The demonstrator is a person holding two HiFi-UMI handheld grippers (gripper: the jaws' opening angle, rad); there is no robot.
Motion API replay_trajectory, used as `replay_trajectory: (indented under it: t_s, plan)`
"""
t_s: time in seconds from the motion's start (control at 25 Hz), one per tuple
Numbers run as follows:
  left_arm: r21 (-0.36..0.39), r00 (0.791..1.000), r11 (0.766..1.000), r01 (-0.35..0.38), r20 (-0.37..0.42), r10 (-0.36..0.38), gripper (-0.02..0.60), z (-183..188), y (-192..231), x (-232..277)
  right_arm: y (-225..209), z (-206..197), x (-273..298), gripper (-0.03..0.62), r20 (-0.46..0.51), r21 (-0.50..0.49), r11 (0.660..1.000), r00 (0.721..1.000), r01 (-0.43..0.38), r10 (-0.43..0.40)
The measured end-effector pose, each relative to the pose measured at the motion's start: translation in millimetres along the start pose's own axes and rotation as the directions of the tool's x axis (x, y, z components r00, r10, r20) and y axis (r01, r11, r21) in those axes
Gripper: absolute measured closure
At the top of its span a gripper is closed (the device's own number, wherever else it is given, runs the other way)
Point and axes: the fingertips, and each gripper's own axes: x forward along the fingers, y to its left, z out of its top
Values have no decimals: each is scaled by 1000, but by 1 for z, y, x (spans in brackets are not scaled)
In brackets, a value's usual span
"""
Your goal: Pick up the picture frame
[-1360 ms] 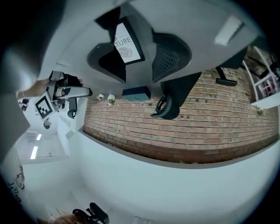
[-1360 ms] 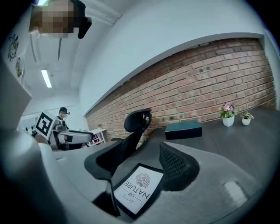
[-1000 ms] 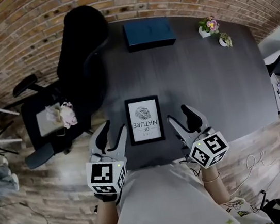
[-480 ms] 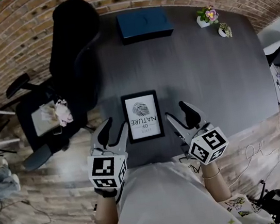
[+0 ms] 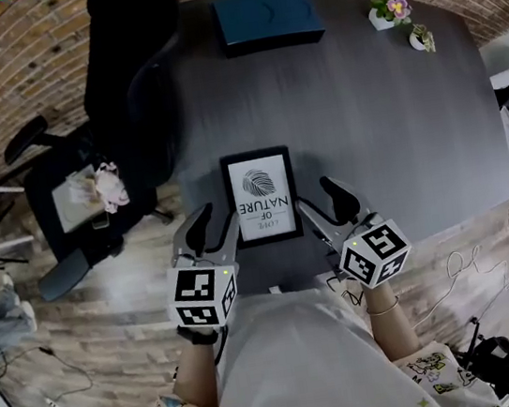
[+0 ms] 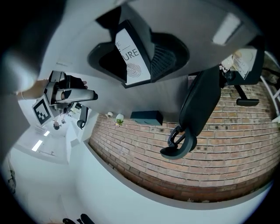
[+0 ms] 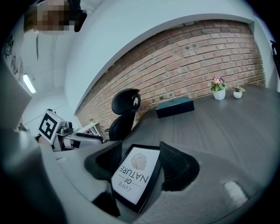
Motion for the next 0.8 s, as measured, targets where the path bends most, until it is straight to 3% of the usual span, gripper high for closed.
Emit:
replay_trajectory:
  t_s: [0.8]
  plan:
    - [-45, 985, 999, -13, -175, 5, 413, -69, 4, 53, -12, -61, 21, 330, -102, 117, 993, 994, -21, 33]
